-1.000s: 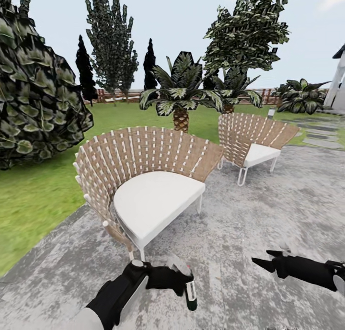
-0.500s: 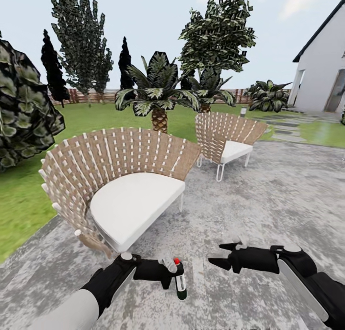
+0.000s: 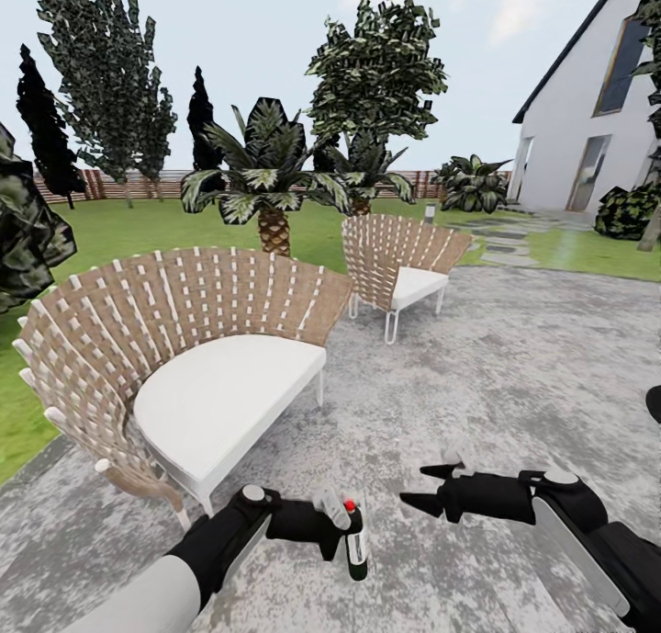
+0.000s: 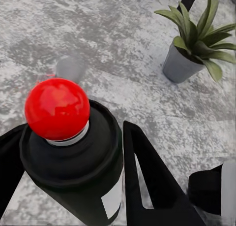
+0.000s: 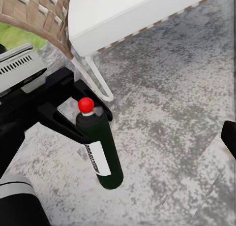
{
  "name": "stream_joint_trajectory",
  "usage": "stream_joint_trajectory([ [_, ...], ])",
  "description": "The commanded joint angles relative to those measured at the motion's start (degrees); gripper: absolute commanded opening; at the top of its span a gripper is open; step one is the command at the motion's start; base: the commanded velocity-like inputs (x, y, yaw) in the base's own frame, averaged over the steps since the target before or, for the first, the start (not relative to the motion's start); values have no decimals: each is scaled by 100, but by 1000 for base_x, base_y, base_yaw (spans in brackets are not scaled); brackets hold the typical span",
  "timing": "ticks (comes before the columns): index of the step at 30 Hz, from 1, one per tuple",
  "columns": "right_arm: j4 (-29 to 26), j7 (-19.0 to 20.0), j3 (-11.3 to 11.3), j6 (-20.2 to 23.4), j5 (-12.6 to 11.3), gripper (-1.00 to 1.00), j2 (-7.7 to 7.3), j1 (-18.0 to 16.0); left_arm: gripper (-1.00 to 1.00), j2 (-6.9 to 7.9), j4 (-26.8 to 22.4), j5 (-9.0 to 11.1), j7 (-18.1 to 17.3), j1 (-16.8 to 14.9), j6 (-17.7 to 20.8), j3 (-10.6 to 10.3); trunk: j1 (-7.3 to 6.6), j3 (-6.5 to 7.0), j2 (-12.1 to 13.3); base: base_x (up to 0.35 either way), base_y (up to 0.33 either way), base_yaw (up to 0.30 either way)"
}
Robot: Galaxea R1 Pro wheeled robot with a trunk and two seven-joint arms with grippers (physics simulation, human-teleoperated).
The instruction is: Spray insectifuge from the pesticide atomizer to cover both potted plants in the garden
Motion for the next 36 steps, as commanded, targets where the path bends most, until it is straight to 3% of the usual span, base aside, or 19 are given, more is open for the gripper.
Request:
stream_joint_trajectory([
  [1,4,-5,-17,-5,0,100,1,0,-100,-5,1,-108,0,0,3,4,0,0,0,0,0,-7],
  [7,-15,48,-382,-126,-17,100,2,0,-100,-42,3,-225,0,0,1,8,0,10,0,0,0,-91],
  [11,-35,43,-352,-156,-8,100,-6,0,-100,-147,6,-228,27,1,-46,10,0,12,0,0,0,-288],
  [15,-36,43,-342,-177,-8,100,-5,1,-100,-150,46,-219,35,0,-129,23,0,12,0,0,0,-297],
  [19,-36,43,-318,-484,-7,100,-6,8,-100,-167,56,-223,35,0,-114,16,0,12,0,0,0,-297],
  [24,-36,47,-357,-472,-6,100,-17,7,-100,-166,98,-202,-104,27,-4,15,0,12,0,0,0,-297],
  [26,-18,34,-455,-376,-11,100,-64,9,-100,-164,263,-157,79,46,1,55,0,12,0,0,0,-297],
  [27,-9,28,-681,-254,-14,100,-123,14,-100,-171,348,-140,314,49,-3,73,0,12,0,0,0,-297],
  [29,-11,30,-1395,-14,-16,100,-186,51,-100,-248,504,-90,814,57,-15,92,0,12,0,0,0,-297],
  [30,-14,30,-1795,53,-14,100,-185,91,-100,-289,590,43,1110,68,-12,110,0,12,0,0,0,-297],
  [31,-10,-282,-2271,4,136,100,-210,436,-100,-340,584,907,2226,77,38,103,0,12,0,0,0,-297],
  [32,-20,-610,-2351,-135,427,100,-222,599,-100,-346,478,1040,2665,81,45,90,0,12,0,0,0,-297],
  [33,-16,-934,-2571,-273,811,100,-223,718,-100,-360,355,1107,3053,95,53,74,0,12,0,0,0,-297],
  [34,-10,-1126,-2963,-343,1176,100,-202,798,-100,-381,225,1144,3347,137,57,60,0,12,0,0,0,-297],
  [36,-22,-1196,-3683,-437,1562,100,-120,934,-100,-382,-242,1197,3754,329,78,48,0,12,0,0,0,-297],
])
